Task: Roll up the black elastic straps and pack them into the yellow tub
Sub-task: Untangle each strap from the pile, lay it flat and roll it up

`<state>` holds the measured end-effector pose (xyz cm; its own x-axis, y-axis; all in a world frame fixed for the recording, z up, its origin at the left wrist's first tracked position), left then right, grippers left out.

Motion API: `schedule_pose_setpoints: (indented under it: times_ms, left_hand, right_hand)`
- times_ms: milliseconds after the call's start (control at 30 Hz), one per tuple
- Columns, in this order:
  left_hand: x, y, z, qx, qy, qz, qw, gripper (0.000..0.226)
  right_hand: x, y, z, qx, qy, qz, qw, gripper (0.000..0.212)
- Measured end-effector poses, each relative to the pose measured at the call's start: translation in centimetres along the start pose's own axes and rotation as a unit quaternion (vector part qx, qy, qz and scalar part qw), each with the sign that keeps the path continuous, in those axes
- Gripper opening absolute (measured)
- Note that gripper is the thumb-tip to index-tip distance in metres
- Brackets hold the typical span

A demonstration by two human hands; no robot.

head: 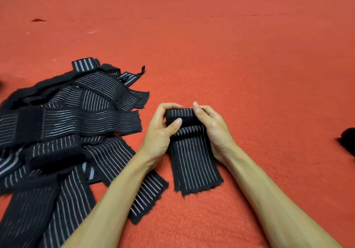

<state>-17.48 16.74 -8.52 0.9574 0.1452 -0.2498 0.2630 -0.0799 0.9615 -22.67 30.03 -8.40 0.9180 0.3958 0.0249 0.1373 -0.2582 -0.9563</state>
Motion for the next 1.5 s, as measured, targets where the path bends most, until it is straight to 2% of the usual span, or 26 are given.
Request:
schedule_pose_setpoints:
  times_ms: [167,433,600,733,833,967,1067,1200,1333,1500]
  left_hand:
    - [0.0,0.0,0.1,-0.011,0.003,-0.014,1.0,0.026]
    - [0.2,-0.1,-0.3,0.05,-0.011,0.059,0.997,0.036]
    - [0.1,0.0,-0.9,0.004,0.042,0.034,0.999,0.022]
    - [0.0,-0.1,-0.3,0.0,0.072,0.014,0.997,0.016]
    - [0.1,-0.1,0.1,-0.021,0.066,-0.015,0.998,0.028]
    - [0.1,0.1,0.1,-0.019,0.016,-0.033,0.999,0.046]
    - [0.1,0.2,0.1,-0.023,-0.004,-0.051,0.998,0.054]
    - [0.1,0.3,-0.2,-0.034,-0.012,-0.041,0.999,0.064]
    - [0.1,0.0,-0.3,-0.054,-0.002,0.021,0.998,0.065]
    - [0.4,-0.3,-0.9,0.016,-0.014,0.059,0.998,0.045]
  right_hand:
    - [0.2,-0.1,-0.2,0.043,0.007,-0.003,0.999,0.029]
    - [0.3,0.0,0.1,0.08,0.004,0.077,0.994,0.023]
    - [0.2,0.0,0.1,0.084,0.008,0.094,0.992,0.03]
    - [0.1,0.4,-0.3,0.074,-0.003,0.046,0.996,0.043]
    - [0.3,0.3,-0.5,0.078,-0.007,0.029,0.997,0.042]
    - [0.3,0.1,-0.3,0.103,0.011,0.024,0.994,0.057]
    - [0.2,0.1,-0.2,0.098,0.027,0.01,0.995,0.045]
    - [0.2,0.1,0.0,0.077,0.026,0.023,0.996,0.017]
    - [0.2,0.1,0.3,0.049,-0.01,0.046,0.998,0.016]
    - [0.4,0.1,0.0,-0.006,-0.055,0.059,0.997,0.02]
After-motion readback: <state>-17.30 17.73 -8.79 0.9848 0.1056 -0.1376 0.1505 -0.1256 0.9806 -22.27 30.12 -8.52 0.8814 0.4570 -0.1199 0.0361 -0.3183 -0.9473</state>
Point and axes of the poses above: each hand's wrist, its own x-axis away from the middle knuckle, its own z-axis out of the back of the hand, y = z × x, the point moved 1 cm from there along -x, towards the middle knuckle
